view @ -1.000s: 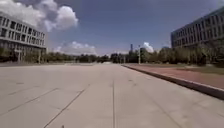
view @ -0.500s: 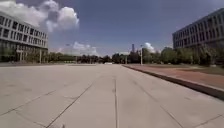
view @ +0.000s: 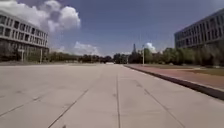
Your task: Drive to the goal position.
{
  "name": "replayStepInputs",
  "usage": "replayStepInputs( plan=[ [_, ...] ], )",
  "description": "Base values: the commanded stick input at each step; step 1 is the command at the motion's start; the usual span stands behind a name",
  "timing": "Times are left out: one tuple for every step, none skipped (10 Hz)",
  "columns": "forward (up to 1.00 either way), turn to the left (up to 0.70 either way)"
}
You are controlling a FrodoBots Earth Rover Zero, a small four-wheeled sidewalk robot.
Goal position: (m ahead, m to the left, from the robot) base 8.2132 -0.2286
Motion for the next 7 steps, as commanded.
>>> replayStepInputs(
  plan=[
    [0.7,0.0],
    [0.7,0.0],
    [0.7,0.0],
    [0.7,0.0],
    [0.7,0.0],
    [0.7,0.0],
    [0.7,0.0]
  ],
)
